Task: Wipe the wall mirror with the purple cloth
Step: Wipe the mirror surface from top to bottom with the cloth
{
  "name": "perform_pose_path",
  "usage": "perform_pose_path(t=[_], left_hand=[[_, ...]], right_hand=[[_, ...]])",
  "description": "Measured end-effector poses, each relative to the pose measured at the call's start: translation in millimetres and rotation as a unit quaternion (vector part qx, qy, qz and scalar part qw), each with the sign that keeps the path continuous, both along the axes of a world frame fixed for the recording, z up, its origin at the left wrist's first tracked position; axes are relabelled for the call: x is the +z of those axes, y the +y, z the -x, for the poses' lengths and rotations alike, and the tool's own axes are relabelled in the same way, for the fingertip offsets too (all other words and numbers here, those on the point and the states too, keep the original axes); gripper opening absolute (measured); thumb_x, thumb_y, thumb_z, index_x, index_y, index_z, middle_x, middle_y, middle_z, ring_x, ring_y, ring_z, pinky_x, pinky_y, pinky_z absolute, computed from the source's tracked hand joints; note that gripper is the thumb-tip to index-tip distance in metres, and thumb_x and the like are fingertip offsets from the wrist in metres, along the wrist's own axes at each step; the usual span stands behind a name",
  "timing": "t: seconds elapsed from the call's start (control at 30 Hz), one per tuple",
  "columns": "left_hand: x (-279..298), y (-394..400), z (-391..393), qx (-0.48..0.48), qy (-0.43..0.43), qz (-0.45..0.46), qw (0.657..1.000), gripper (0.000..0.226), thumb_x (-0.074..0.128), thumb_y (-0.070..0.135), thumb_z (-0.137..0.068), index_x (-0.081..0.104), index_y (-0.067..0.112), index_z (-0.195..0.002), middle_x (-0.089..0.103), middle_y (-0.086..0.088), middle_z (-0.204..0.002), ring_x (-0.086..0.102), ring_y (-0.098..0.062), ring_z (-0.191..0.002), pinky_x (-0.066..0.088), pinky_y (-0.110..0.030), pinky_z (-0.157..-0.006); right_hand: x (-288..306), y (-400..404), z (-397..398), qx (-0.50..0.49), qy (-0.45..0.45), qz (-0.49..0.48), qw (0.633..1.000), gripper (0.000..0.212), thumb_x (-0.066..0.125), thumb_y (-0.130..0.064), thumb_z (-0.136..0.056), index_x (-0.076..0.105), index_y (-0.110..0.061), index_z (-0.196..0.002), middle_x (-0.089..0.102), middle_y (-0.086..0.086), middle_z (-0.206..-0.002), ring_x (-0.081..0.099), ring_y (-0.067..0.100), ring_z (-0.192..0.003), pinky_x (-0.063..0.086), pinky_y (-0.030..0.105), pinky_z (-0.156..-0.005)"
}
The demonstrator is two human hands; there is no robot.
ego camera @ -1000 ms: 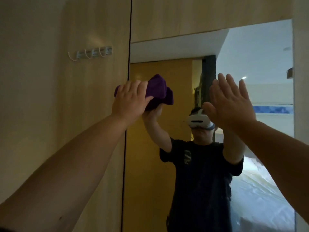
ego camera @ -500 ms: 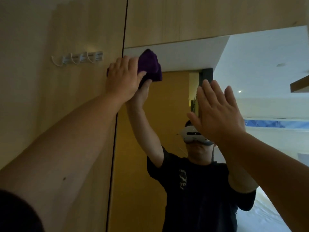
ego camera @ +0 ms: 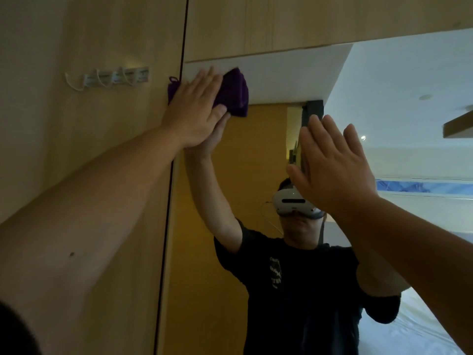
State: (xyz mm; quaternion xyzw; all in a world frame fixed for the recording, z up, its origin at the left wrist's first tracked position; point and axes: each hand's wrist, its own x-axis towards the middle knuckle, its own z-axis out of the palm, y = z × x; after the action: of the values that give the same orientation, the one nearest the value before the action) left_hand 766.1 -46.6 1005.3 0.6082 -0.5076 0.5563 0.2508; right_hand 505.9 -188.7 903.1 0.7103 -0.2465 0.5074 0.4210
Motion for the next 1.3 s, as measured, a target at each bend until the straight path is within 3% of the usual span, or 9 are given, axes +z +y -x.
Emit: perform_pose_path(t=[0.2, 0.37, 0.57, 0.7, 0.8, 0.87, 1.03, 1.17, 1.3], left_hand=[[-143, 7, -4, -0.005, -0.019, -0.036, 0.999, 0.068, 0.015, 0.051, -0.104, 0.009, 0.01, -0.158, 0.008, -0.008, -0.166, 0.004, -0.025, -0.153, 0.012, -0.052, -0.123], [-247, 4, -4, -0.009, -0.068, -0.012, 0.998, 0.064, 0.02, 0.05, -0.107, 0.024, 0.006, -0.154, 0.023, -0.011, -0.162, 0.019, -0.03, -0.151, 0.018, -0.052, -0.122], [-266, 5, -3, 0.007, -0.081, -0.003, 0.997, 0.06, 0.022, 0.048, -0.108, 0.024, 0.009, -0.153, 0.031, -0.01, -0.159, 0.028, -0.031, -0.148, 0.022, -0.051, -0.12], [-261, 5, 0, -0.015, -0.088, 0.023, 0.996, 0.052, 0.041, 0.038, -0.101, 0.041, 0.009, -0.144, 0.05, -0.01, -0.145, 0.05, -0.031, -0.132, 0.033, -0.047, -0.111], [-238, 6, 8, -0.037, -0.055, 0.06, 0.996, 0.044, 0.033, 0.037, -0.106, 0.05, 0.006, -0.133, 0.061, -0.01, -0.121, 0.06, -0.029, -0.107, 0.041, -0.042, -0.095], [-205, 6, 17, -0.051, -0.034, 0.069, 0.996, 0.047, 0.03, 0.038, -0.107, 0.053, 0.005, -0.132, 0.063, -0.011, -0.118, 0.06, -0.029, -0.104, 0.046, -0.043, -0.089], [-80, -1, 58, -0.072, 0.002, 0.117, 0.991, 0.046, 0.041, 0.031, -0.101, 0.05, 0.005, -0.137, 0.057, -0.015, -0.127, 0.054, -0.034, -0.115, 0.048, -0.05, -0.096], [26, -11, 101, -0.03, -0.004, 0.159, 0.987, 0.049, 0.037, 0.035, -0.1, 0.043, 0.012, -0.143, 0.052, -0.01, -0.137, 0.049, -0.03, -0.123, 0.04, -0.043, -0.101], [83, -26, 124, 0.015, -0.009, 0.142, 0.99, 0.048, 0.041, 0.032, -0.104, 0.035, 0.014, -0.148, 0.045, -0.01, -0.145, 0.043, -0.032, -0.13, 0.036, -0.045, -0.102]], right_hand=[[2, 1, 1, 0.012, 0.002, -0.017, 1.0, 0.08, 0.021, -0.064, -0.097, 0.03, -0.008, -0.153, 0.022, 0.016, -0.163, 0.01, 0.032, -0.153, 0.003, 0.052, -0.122], [1, 3, 1, 0.025, -0.002, -0.021, 0.999, 0.078, 0.024, -0.062, -0.097, 0.03, -0.008, -0.153, 0.022, 0.015, -0.163, 0.011, 0.032, -0.153, 0.003, 0.051, -0.122], [3, 9, 16, 0.094, 0.011, -0.029, 0.995, 0.068, 0.027, -0.053, -0.098, 0.037, -0.009, -0.148, 0.028, 0.016, -0.161, 0.017, 0.033, -0.152, 0.01, 0.053, -0.122], [7, -2, 58, 0.073, -0.034, -0.04, 0.996, 0.06, 0.032, -0.046, -0.099, 0.032, -0.013, -0.15, 0.022, 0.015, -0.163, 0.011, 0.031, -0.153, 0.007, 0.054, -0.123], [9, -16, 83, 0.023, -0.037, -0.06, 0.997, 0.061, 0.026, -0.05, -0.096, 0.038, -0.014, -0.144, 0.028, 0.016, -0.157, 0.018, 0.036, -0.149, 0.015, 0.059, -0.12], [8, -20, 87, 0.002, -0.034, -0.065, 0.997, 0.063, 0.022, -0.052, -0.096, 0.037, -0.013, -0.145, 0.028, 0.016, -0.157, 0.018, 0.036, -0.149, 0.016, 0.058, -0.12], [7, -27, 86, -0.003, -0.037, -0.059, 0.998, 0.066, 0.023, -0.05, -0.098, 0.031, -0.013, -0.152, 0.022, 0.017, -0.162, 0.01, 0.035, -0.152, 0.009, 0.056, -0.123], [6, -31, 86, 0.0, -0.041, -0.048, 0.998, 0.066, 0.023, -0.051, -0.099, 0.033, -0.013, -0.152, 0.025, 0.018, -0.162, 0.013, 0.035, -0.152, 0.011, 0.056, -0.122], [7, -34, 87, 0.005, -0.041, -0.041, 0.998, 0.066, 0.021, -0.052, -0.099, 0.034, -0.014, -0.151, 0.026, 0.017, -0.161, 0.014, 0.036, -0.152, 0.013, 0.056, -0.122]])
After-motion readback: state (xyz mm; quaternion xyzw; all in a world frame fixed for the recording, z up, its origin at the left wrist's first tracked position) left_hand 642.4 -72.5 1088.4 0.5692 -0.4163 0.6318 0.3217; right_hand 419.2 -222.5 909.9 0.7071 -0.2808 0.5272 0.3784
